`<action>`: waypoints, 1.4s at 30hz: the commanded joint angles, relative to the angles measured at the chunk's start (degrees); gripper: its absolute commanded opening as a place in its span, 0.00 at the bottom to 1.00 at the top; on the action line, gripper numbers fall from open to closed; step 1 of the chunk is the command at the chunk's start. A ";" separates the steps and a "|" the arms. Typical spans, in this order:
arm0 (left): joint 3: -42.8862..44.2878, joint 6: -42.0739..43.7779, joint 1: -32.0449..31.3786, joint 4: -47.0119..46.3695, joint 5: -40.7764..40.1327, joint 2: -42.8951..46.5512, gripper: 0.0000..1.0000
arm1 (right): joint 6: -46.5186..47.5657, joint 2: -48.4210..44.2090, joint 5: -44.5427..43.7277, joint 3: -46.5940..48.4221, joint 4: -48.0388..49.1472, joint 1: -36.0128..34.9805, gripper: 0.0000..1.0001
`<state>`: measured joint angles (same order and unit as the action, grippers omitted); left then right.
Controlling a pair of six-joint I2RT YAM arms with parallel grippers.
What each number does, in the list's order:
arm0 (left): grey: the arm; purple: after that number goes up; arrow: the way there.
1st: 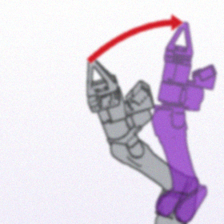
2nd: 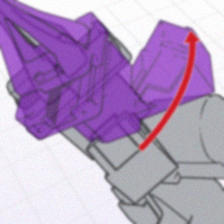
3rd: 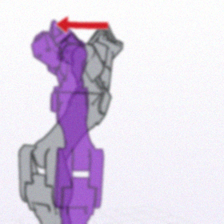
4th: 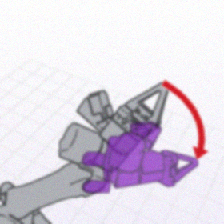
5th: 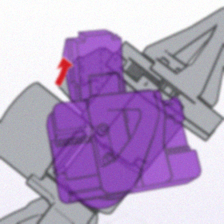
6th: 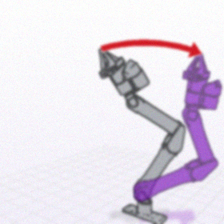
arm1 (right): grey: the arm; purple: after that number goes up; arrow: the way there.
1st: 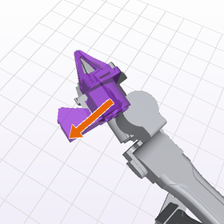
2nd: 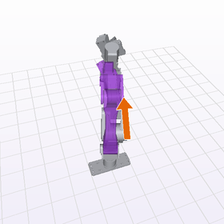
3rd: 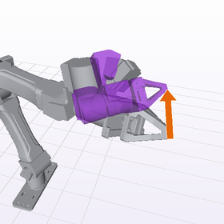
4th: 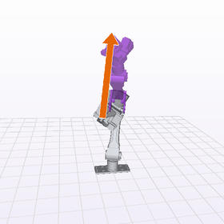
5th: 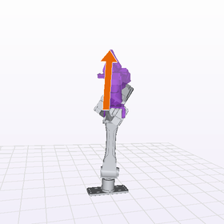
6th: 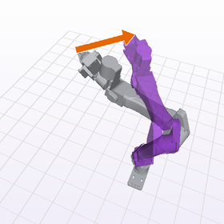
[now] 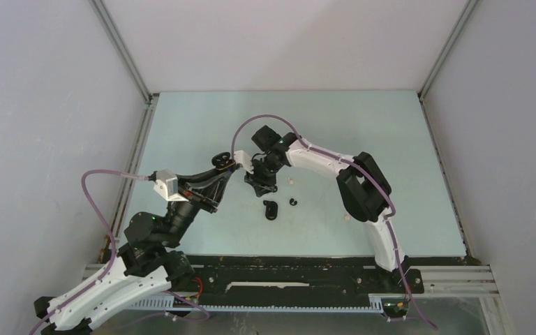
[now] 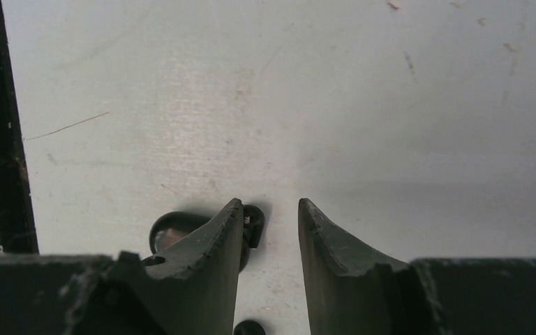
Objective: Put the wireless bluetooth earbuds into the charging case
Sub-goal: Pick up the earbud from the center of the board.
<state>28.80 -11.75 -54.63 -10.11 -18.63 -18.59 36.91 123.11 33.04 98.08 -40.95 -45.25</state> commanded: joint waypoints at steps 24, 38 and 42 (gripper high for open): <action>-1.11 1.30 -0.26 -1.67 0.70 0.05 0.00 | 1.69 6.14 -11.67 4.44 -9.23 -3.88 0.37; -1.21 0.94 -0.30 -1.93 1.00 0.31 0.00 | 1.69 2.65 -18.40 -3.25 -4.54 -6.61 0.39; -1.18 0.72 -0.29 -1.89 0.99 0.22 0.00 | 1.42 2.31 -18.70 -4.25 -4.14 -6.60 0.36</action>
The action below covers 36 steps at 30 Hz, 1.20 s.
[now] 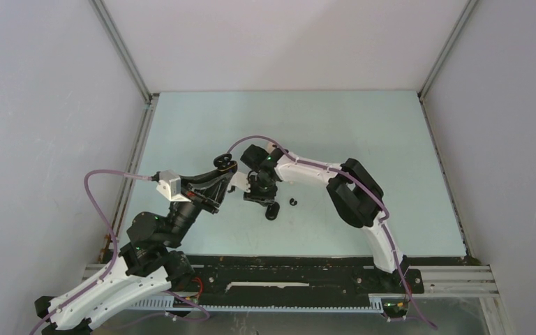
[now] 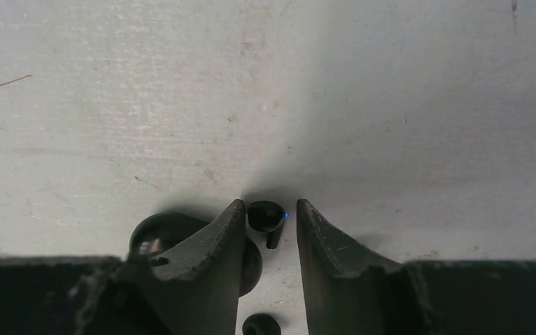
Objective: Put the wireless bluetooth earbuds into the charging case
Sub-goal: Pick up the earbud from the center of the board.
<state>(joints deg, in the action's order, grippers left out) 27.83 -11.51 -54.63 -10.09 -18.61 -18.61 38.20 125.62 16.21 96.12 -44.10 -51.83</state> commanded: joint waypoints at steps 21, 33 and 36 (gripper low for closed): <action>-2.27 1.93 -0.30 -3.07 -1.62 -1.96 0.00 | -18.76 -16.11 10.01 -6.19 10.08 12.05 0.04; -5.00 0.71 -0.25 -7.96 -1.52 -6.53 0.00 | -23.02 -30.35 14.99 -13.66 15.16 16.28 0.00; -5.10 0.57 -0.28 -8.86 -1.27 -8.11 0.00 | -23.24 -33.95 17.05 -14.66 15.21 18.04 0.00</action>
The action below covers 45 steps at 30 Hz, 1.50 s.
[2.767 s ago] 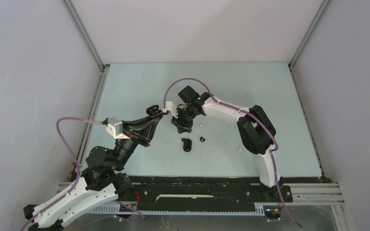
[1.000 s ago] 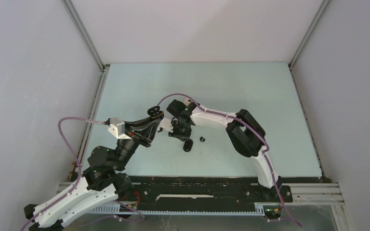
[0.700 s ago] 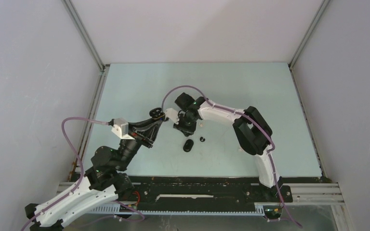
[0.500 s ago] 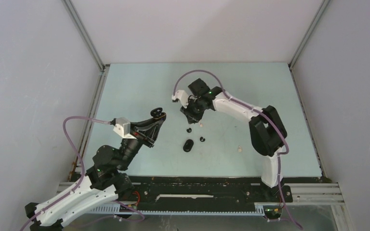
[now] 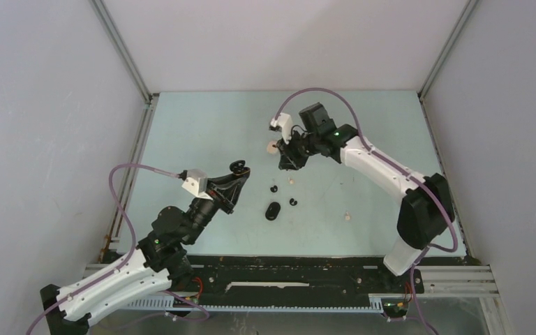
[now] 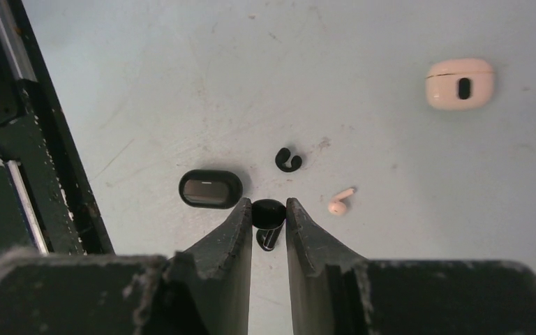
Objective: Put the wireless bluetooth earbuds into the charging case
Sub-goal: Pick up the earbud from the center of the board, then place the earbud in the charging case.
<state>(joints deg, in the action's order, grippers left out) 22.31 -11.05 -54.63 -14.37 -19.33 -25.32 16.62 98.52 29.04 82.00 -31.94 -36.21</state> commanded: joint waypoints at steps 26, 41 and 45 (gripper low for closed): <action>-5.53 0.58 -2.89 -63.15 9.52 -36.04 0.00 | -11.82 -44.50 -7.47 -17.53 27.59 1.88 0.00; -3.12 -1.55 -8.10 -73.61 7.50 -42.69 0.00 | -9.92 -50.70 -22.29 -37.17 56.53 -12.62 0.00; -2.57 -1.52 -8.12 -73.61 8.30 -42.93 0.00 | -10.86 -51.03 -22.43 -38.01 55.78 -12.91 0.00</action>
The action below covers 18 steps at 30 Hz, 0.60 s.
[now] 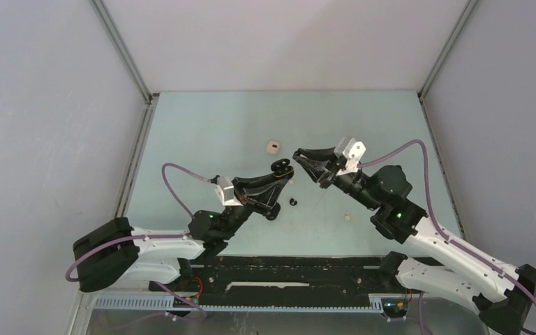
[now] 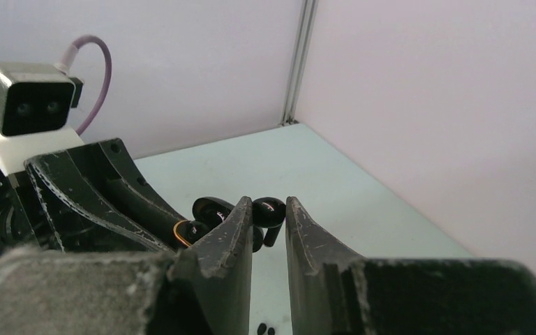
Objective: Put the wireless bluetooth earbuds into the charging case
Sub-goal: Place the earbud in the charging case.
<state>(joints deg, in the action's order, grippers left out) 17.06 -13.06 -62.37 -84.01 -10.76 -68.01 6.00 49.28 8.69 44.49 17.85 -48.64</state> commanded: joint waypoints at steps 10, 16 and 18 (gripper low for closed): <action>3.72 -0.10 -0.39 -3.97 2.24 -1.92 0.00 | -4.08 -2.14 -1.93 -3.58 7.41 -0.51 0.00; 4.21 0.27 -0.47 -3.97 3.83 -2.66 0.00 | -5.56 -1.87 -1.23 -3.88 7.79 -1.08 0.00; 4.21 0.38 -0.55 -3.98 3.89 -2.58 0.00 | -5.73 -1.77 -1.13 -3.88 7.74 -1.16 0.00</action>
<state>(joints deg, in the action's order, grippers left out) 18.79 -13.06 -62.50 -85.23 -8.36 -70.59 1.80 47.77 7.31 40.32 22.09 -49.30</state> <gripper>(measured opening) 0.288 0.225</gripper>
